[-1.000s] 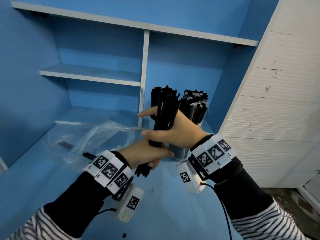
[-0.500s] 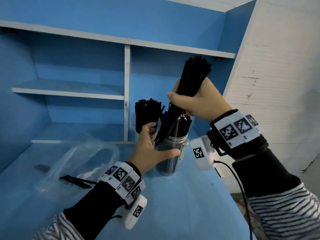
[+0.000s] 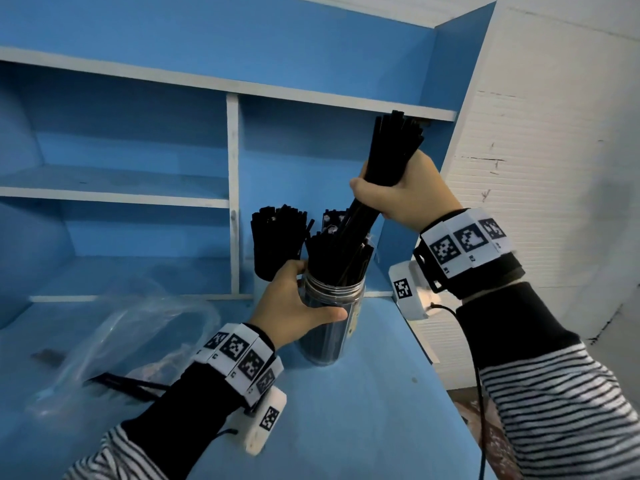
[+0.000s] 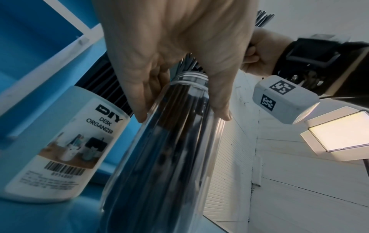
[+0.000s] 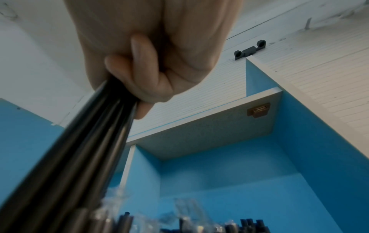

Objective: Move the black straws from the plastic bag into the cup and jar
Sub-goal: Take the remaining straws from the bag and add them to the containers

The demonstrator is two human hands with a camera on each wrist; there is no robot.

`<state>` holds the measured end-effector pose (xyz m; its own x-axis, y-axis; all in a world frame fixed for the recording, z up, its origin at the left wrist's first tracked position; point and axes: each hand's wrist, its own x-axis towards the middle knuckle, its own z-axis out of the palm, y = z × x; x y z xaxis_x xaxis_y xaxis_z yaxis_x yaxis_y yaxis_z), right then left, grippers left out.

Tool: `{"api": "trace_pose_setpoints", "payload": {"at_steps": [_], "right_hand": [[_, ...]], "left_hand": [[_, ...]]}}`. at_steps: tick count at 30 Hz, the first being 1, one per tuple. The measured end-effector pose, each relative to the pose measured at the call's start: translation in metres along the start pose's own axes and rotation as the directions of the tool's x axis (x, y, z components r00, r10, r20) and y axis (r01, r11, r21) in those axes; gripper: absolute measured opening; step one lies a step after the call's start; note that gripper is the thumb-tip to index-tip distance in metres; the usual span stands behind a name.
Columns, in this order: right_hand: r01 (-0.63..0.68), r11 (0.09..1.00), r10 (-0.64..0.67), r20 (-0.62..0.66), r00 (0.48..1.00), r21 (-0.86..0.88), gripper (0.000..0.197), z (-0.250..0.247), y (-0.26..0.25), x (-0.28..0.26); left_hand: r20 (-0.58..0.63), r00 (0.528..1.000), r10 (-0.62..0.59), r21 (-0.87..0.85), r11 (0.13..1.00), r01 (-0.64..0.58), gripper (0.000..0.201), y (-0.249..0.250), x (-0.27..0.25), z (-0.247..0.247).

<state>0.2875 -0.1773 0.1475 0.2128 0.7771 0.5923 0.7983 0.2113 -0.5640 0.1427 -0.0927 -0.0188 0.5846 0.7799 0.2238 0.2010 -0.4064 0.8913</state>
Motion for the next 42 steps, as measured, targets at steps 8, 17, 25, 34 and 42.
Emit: {"api": "trace_pose_setpoints", "payload": {"at_steps": [8, 17, 25, 34, 42], "right_hand": [[0.007, 1.0, -0.008, 0.071, 0.997, 0.024, 0.026, 0.002, -0.001, 0.003], [0.026, 0.999, -0.031, 0.149, 0.988, 0.036, 0.03, 0.0, -0.006, 0.002], [0.052, 0.995, -0.063, 0.127, 0.99, 0.086, 0.025, -0.01, -0.008, -0.009], [0.035, 0.995, -0.046, 0.121, 0.992, 0.091, 0.025, -0.012, -0.009, -0.018], [0.054, 0.995, -0.064, 0.112, 0.992, 0.09, 0.027, -0.018, -0.011, -0.023]], "left_hand": [[0.197, 0.979, 0.058, 0.23, 0.968, -0.103, 0.091, 0.015, 0.017, -0.015], [0.257, 0.964, 0.074, 0.027, 0.996, -0.084, 0.111, 0.008, 0.016, -0.012], [0.258, 0.957, 0.132, -0.155, 0.983, -0.094, 0.106, 0.015, -0.005, -0.01], [0.193, 0.973, 0.127, -0.172, 0.981, -0.094, 0.085, 0.028, -0.005, -0.002], [0.184, 0.981, 0.059, -0.263, 0.965, -0.009, 0.066, 0.035, -0.005, 0.004]]}}
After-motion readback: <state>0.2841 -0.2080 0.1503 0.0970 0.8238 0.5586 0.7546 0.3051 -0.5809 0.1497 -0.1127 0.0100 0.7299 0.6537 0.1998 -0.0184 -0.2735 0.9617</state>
